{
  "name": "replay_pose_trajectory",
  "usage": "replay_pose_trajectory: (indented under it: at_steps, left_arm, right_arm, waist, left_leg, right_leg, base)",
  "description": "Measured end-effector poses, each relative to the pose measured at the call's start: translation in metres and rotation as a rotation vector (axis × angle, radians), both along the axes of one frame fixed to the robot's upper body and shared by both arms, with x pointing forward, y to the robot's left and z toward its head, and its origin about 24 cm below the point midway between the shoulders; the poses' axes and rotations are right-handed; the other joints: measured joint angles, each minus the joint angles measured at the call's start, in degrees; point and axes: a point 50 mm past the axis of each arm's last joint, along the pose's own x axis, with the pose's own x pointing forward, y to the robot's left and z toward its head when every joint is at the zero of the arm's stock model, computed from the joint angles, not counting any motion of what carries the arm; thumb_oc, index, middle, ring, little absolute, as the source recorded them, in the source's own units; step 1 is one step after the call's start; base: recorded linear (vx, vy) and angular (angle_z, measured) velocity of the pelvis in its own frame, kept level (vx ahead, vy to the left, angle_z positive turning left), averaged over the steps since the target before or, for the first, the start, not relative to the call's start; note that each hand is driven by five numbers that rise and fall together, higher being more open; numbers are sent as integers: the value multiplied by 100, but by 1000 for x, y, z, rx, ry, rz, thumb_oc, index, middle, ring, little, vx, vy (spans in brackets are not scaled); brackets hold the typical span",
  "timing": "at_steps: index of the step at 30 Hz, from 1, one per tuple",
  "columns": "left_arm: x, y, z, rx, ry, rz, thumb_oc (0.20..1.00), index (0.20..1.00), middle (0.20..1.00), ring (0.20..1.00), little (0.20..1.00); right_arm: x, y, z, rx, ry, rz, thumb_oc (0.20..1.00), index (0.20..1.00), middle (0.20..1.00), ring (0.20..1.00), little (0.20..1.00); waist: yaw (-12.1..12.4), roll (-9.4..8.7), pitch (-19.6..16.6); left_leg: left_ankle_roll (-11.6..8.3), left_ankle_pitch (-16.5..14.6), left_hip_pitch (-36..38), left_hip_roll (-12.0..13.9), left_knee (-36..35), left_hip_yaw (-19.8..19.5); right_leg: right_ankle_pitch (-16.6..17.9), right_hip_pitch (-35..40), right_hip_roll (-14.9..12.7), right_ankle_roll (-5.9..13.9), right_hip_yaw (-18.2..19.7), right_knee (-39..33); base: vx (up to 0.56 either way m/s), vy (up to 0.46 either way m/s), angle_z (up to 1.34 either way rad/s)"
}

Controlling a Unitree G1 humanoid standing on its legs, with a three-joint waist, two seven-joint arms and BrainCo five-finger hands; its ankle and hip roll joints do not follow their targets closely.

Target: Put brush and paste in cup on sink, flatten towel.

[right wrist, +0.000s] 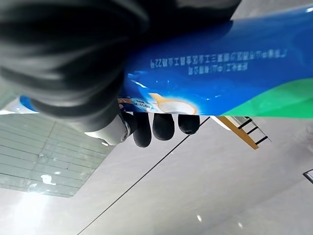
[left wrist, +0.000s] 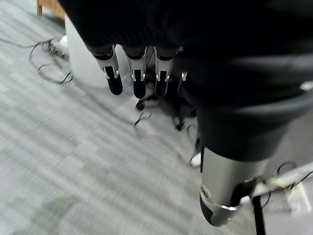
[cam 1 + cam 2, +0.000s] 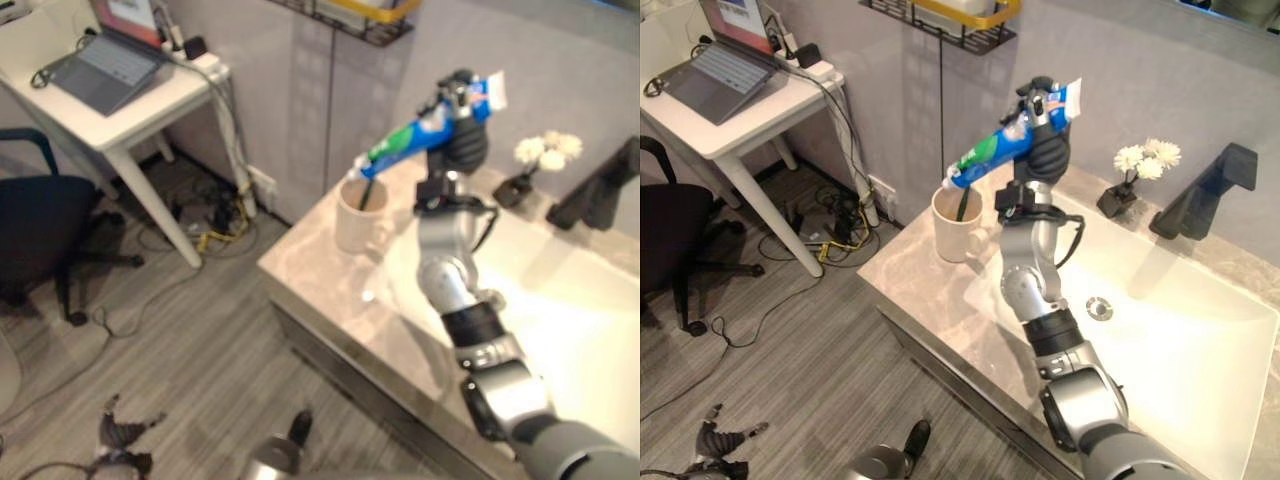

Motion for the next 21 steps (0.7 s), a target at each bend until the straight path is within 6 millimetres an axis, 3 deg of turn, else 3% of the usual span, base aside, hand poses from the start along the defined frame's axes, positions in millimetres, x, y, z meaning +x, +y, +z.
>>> replay_pose_trajectory:
  at_steps: [5,11,21]
  left_arm:
    - [0,-7,-5,-29,8,-4,1000,1000,1000,1000,1000]
    - [3,-11,-8,-51,4,8,1000,1000,1000,1000,1000]
    - [-1,-19,-16,-84,31,17,1000,1000,1000,1000,1000]
  right_arm:
    - [0,-1,0,-9,-1,-3,200,200,200,200,200]
    - [-1,8,-2,-36,4,25,200,200,200,200,200]
    - [-2,23,-7,-135,9,66,200,200,200,200,200]
  waist:
    - [-99,-8,-5]
    - [-292,-12,-8]
    - [-410,-20,-13]
  left_leg:
    - [1,0,12,13,1,127]
    - [1,0,62,34,1,279]
    - [2,-4,105,98,-1,425]
  right_leg:
    - [18,-50,1,20,119,1]
    - [63,-90,2,20,298,1]
    - [104,-125,50,-17,443,1]
  base:
    - [0,19,-11]
    - [-12,13,-15]
    - [-11,12,-8]
